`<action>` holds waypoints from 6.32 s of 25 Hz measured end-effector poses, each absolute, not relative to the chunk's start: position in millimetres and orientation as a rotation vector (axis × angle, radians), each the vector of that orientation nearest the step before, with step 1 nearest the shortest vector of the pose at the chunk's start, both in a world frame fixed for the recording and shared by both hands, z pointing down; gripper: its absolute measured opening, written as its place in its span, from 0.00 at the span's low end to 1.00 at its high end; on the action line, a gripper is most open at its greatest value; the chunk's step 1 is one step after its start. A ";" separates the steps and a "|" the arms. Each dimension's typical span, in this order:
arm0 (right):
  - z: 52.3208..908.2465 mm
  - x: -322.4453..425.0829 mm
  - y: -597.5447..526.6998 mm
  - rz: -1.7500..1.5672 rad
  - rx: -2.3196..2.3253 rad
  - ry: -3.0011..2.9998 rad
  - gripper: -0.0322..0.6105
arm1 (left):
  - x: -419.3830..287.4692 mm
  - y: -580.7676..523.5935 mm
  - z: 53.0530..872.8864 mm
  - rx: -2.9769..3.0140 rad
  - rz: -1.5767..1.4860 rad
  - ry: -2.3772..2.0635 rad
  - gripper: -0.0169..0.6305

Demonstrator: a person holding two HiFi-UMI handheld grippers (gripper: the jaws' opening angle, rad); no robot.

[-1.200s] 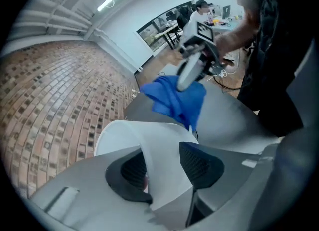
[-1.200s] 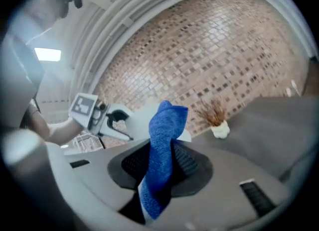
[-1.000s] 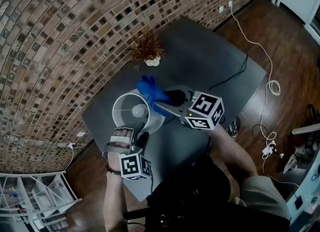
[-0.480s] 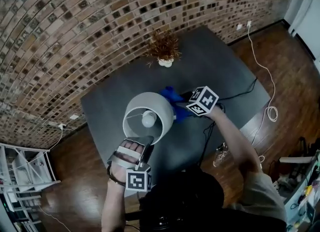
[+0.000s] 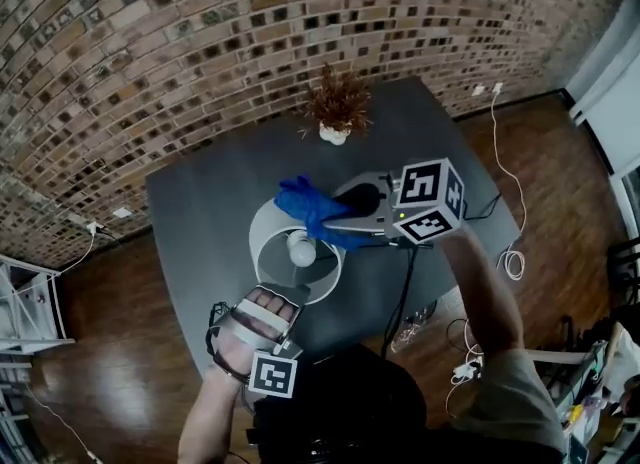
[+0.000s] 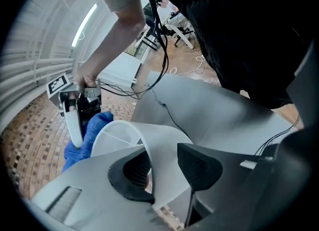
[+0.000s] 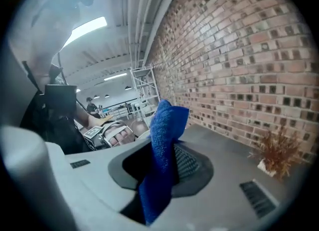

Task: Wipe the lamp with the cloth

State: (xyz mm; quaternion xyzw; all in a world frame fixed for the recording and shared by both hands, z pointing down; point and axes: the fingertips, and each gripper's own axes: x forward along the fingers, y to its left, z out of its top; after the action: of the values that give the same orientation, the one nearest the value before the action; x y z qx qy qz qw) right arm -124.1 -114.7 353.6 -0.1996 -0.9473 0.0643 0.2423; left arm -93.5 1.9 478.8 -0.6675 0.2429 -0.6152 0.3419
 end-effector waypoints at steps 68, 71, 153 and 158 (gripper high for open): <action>448.7 -231.3 -70.0 -0.713 -1.125 -1.331 0.20 | -73.8 -5.5 468.1 -1.740 -1.385 0.471 0.28; 498.0 -256.9 -114.2 -0.732 -0.993 -1.349 0.20 | -71.3 -4.4 469.6 -1.741 -1.377 0.463 0.28; 369.0 -243.0 -243.4 -0.766 0.019 -2.088 0.19 | -150.3 -141.7 423.7 -2.117 -1.263 0.968 0.31; 303.8 -184.9 -208.2 -0.717 0.231 -2.220 0.19 | -151.0 -141.8 423.7 -2.113 -1.256 0.975 0.31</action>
State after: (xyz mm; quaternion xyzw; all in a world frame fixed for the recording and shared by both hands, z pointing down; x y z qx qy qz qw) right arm -184.9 -208.2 303.8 0.0910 -0.8728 -0.2819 0.3879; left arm -151.0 -141.8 423.7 -0.7745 0.3574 -0.4603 0.2461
